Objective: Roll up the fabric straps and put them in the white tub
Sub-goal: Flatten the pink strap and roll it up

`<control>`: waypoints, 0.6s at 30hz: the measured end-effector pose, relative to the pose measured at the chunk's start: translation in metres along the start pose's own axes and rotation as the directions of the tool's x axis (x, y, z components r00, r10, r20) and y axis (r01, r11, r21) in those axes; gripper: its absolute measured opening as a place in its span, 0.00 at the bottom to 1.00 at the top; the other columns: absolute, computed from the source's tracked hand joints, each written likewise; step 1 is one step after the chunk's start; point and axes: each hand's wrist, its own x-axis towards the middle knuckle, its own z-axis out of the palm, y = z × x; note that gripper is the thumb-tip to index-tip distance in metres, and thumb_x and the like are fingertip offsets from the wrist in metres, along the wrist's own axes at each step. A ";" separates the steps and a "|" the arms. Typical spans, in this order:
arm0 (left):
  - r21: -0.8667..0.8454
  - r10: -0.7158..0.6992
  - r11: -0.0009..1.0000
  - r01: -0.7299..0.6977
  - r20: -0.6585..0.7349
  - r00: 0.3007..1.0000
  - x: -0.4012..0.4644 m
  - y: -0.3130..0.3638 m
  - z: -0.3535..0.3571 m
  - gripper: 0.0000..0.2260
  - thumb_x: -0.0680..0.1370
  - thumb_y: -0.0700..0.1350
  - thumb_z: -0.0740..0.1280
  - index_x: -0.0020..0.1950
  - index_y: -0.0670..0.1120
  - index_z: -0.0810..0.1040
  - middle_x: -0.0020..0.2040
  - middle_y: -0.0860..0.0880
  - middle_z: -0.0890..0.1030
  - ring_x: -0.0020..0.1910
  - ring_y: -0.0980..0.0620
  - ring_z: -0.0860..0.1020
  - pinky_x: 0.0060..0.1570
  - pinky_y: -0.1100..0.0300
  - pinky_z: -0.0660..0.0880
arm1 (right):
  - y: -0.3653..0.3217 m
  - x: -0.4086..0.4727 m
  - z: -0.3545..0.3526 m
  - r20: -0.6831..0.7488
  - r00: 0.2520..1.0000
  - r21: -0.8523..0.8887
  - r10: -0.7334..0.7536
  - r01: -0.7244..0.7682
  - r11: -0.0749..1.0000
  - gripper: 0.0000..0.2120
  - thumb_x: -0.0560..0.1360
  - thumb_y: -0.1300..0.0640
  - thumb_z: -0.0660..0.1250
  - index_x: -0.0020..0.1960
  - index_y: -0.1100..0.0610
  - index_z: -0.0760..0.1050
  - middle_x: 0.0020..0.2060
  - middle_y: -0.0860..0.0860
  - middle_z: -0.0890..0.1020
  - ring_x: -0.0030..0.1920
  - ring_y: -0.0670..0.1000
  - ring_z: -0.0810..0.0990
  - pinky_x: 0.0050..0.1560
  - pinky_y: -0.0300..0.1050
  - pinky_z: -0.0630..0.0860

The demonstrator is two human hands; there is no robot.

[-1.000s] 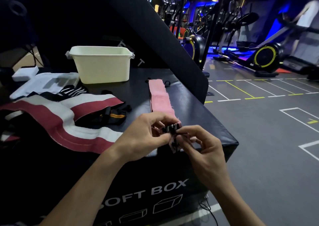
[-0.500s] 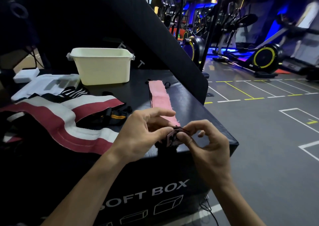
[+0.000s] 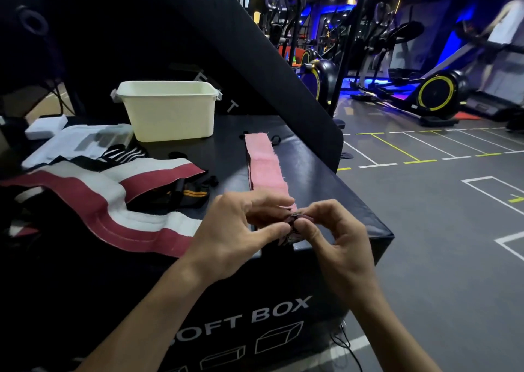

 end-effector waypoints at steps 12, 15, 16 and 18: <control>0.158 -0.196 0.967 0.199 -0.033 0.980 0.061 -0.029 -0.032 0.04 0.77 0.38 0.75 0.50 0.42 0.86 0.39 0.48 0.87 0.39 0.50 0.86 0.45 0.56 0.83 | 0.011 0.003 -0.010 -0.005 0.995 0.210 0.103 -0.100 0.973 0.07 0.74 0.58 0.72 0.47 0.61 0.77 0.38 0.50 0.84 0.39 0.44 0.83 0.43 0.36 0.78; 0.418 -0.325 0.846 0.332 -0.090 0.941 0.113 -0.070 -0.053 0.02 0.78 0.43 0.73 0.49 0.48 0.86 0.37 0.53 0.86 0.40 0.51 0.85 0.49 0.54 0.83 | 0.014 0.005 -0.009 0.007 0.992 0.248 0.128 -0.126 0.961 0.08 0.74 0.57 0.72 0.47 0.62 0.77 0.37 0.50 0.84 0.39 0.44 0.82 0.43 0.35 0.77; 0.433 -0.382 0.813 0.388 -0.106 0.918 0.126 -0.084 -0.055 0.02 0.78 0.45 0.73 0.47 0.49 0.86 0.38 0.53 0.85 0.40 0.50 0.85 0.50 0.52 0.83 | 0.015 0.005 -0.008 0.013 0.990 0.262 0.140 -0.138 0.955 0.09 0.74 0.57 0.72 0.46 0.62 0.77 0.37 0.49 0.84 0.38 0.43 0.81 0.42 0.34 0.76; 0.339 -0.501 0.791 0.509 -0.118 0.857 0.149 -0.107 -0.050 0.07 0.79 0.48 0.72 0.44 0.47 0.83 0.40 0.49 0.82 0.39 0.49 0.81 0.47 0.53 0.83 | 0.017 0.006 -0.006 0.030 0.986 0.281 0.162 -0.164 0.946 0.08 0.74 0.57 0.72 0.46 0.62 0.77 0.35 0.48 0.83 0.37 0.42 0.81 0.41 0.34 0.76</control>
